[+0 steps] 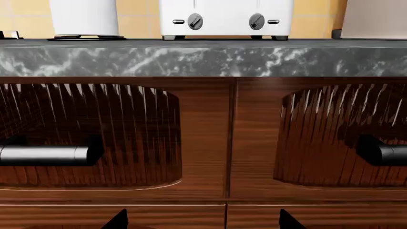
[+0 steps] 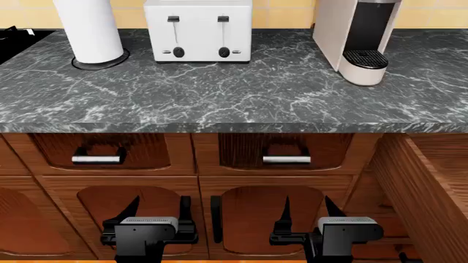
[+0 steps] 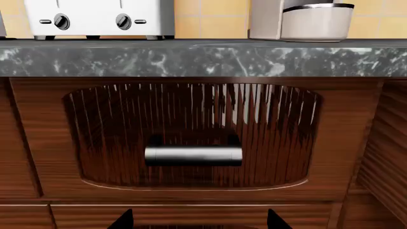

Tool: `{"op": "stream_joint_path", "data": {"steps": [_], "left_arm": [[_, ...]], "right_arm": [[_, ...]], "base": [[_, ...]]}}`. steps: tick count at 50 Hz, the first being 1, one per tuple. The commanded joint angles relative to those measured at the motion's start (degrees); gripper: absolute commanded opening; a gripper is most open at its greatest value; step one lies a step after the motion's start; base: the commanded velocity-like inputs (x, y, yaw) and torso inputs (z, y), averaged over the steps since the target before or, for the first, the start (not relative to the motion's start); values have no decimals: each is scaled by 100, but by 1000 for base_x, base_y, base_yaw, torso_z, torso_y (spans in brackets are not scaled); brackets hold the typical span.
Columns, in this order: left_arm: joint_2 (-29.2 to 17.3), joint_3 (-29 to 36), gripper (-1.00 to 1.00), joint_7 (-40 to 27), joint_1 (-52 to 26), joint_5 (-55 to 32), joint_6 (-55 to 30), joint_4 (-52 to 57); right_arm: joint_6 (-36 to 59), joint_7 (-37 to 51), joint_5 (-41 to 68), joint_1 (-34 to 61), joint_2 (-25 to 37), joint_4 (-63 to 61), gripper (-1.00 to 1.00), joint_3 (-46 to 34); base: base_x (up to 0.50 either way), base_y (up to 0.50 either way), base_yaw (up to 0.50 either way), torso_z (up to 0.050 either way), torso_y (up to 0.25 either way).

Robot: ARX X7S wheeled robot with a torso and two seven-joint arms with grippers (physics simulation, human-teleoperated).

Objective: Close the right drawer.

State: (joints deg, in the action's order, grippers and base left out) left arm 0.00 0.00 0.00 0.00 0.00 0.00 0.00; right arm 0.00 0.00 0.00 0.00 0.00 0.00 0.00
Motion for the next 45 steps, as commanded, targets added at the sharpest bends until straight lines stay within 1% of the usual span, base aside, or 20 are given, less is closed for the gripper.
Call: {"op": "stream_joint_path", "data": {"steps": [1,3,14,21,22,27,30,31,33,35,36,38,41,42,43,44,45], "left_arm": [[-92,112,100,-104,-12,-80,0,-24],[-143,169,100,-160,25,-129,-93,107],[-295,360,100,-334,-6,-262,-41,14],[-397,468,100,-549,60,-90,-179,231],[-413,489,100,-583,40,-45,-222,266],[-472,404,100,-744,74,-78,-1442,1336],[-491,312,100,-788,-254,-225,-2848,2593],[-493,280,100,-788,-366,-288,-3172,2885],[-502,239,100,-847,-718,-347,-3994,3411],[-540,251,100,-877,-1268,-401,-5128,4173],[-519,216,100,-887,-1504,-457,-5574,4381],[-505,210,100,-917,-2236,-541,-6669,4847],[-445,112,100,-880,-3203,-693,-8100,5380],[-464,84,100,-823,-3684,-766,-8747,5596],[-484,-18,100,-903,-3951,-952,-8997,5569],[-605,-172,100,-1249,-4073,-1519,-8999,5441],[-928,-543,100,-2108,-4307,-2379,-8999,5186]], "right_arm": [[13,137,71,21,89,37,100,-106],[9,192,122,19,138,41,100,-165],[-45,364,286,32,288,69,100,-340],[141,461,480,-37,347,-233,100,-325],[305,486,531,-55,361,-379,100,-307],[854,641,630,-75,439,-941,100,-257],[1579,765,703,48,523,-1623,100,-227],[1695,769,712,89,556,-1775,100,-246],[2216,830,754,234,623,-2268,100,-251],[2893,903,797,487,706,-2752,100,-238],[3105,938,781,576,744,-2892,100,-252],[3695,961,867,836,824,-3337,100,-228],[4525,1001,1020,1213,931,-3887,100,-118],[4899,1017,1061,1428,1010,-4103,100,-73],[5298,1012,1166,1639,1042,-4302,100,18],[5606,1017,1213,1814,1096,-4455,100,44],[6020,1003,1316,2064,1133,-4652,100,124]], "base": [[0,0,0,0,0],[0,0,0,0,0],[0,0,0,0,0],[0,0,0,0,0],[0,0,0,0,0],[0,0,0,0,0],[0,0,0,0,0],[0,0,0,0,0],[0,0,0,0,0],[0,0,0,0,0],[0,0,0,0,0],[0,0,0,0,0],[0,0,0,0,0],[0,0,0,0,0],[0,0,0,0,0],[0,0,0,0,0],[0,0,0,0,0]]}}
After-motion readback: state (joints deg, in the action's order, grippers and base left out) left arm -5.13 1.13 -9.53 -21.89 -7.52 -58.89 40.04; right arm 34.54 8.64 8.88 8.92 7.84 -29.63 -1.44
